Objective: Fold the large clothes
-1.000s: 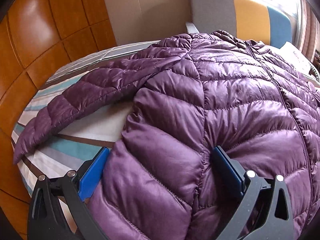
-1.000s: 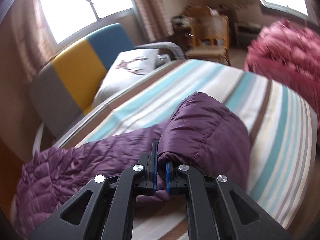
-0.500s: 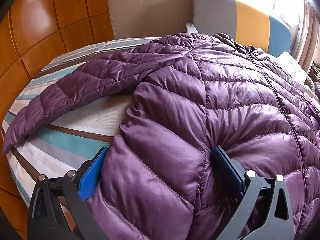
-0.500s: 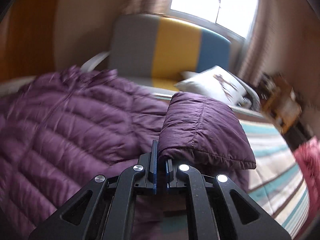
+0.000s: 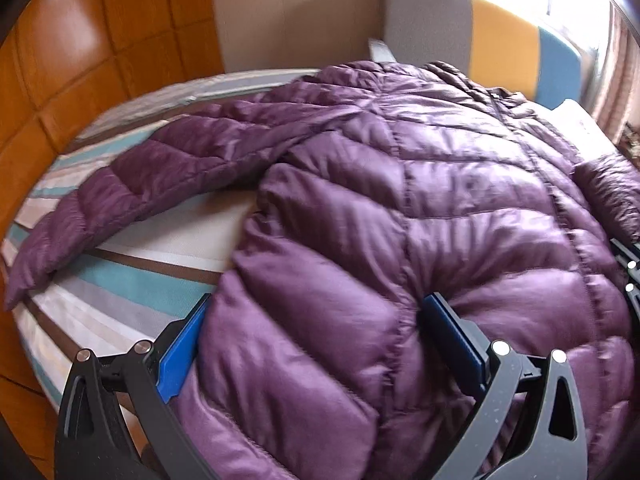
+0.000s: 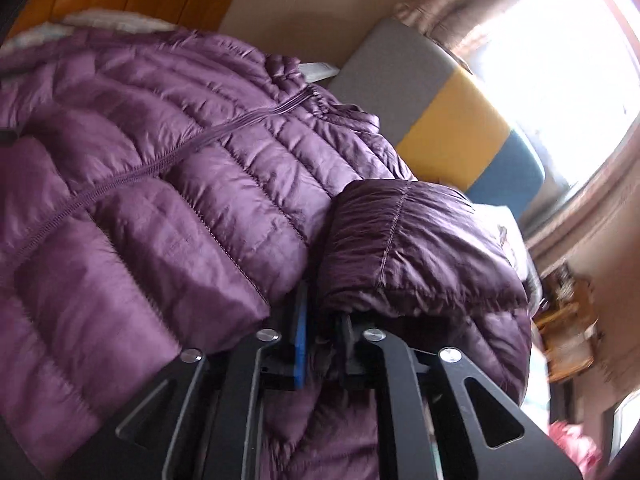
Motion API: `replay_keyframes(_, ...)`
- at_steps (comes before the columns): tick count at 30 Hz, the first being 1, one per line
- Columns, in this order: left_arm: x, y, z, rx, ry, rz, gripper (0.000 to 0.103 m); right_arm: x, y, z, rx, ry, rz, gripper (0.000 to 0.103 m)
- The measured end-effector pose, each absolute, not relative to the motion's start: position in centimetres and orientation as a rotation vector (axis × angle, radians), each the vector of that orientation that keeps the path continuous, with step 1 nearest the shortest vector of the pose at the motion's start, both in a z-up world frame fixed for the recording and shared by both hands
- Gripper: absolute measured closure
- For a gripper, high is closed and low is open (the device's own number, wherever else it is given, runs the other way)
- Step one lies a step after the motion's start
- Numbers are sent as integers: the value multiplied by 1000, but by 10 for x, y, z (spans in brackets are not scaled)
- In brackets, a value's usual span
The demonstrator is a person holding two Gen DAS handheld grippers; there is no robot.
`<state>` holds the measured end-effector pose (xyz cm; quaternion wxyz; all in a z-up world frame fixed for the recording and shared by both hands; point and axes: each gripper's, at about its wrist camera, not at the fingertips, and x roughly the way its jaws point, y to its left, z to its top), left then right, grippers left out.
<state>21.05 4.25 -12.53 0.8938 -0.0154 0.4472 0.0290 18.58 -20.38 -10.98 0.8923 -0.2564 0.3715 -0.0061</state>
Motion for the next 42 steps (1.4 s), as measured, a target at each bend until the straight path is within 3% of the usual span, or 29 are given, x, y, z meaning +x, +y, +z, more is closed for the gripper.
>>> replay_keyframes(2,212,40,-121,-41,931,52,2,176,-210,-101,-469,758,-7,59)
replay_keyframes(3,213,38,-120,-37,933,61,2,175,-210,-96,-454,751,-10,40)
replay_keyframes(4,215,35,-119,-24,936,75,2,177,-215,-94,-427,735,-26,35)
replay_keyframes(8,219,26,-124,39,932,102,2,207,-237,-86,-249,804,-78,35)
replay_keyframes(10,216,29,-128,19,917,93,2,217,-236,-84,-224,800,-76,41)
replay_keyframes(18,214,37,-130,-45,915,73,2,193,-158,-102,-542,738,156,43)
replay_keyframes(23,214,25,-121,7,898,84,2,170,-183,-89,-440,710,113,43)
replay_keyframes(29,224,-15,-85,22,825,48,2,139,-276,-69,-105,633,-317,40)
replay_keyframes(33,239,-53,-76,144,816,80,2,139,-340,-74,117,676,-553,40)
replay_keyframes(42,192,-26,-106,163,862,239,2,172,-332,-95,63,759,-471,40)
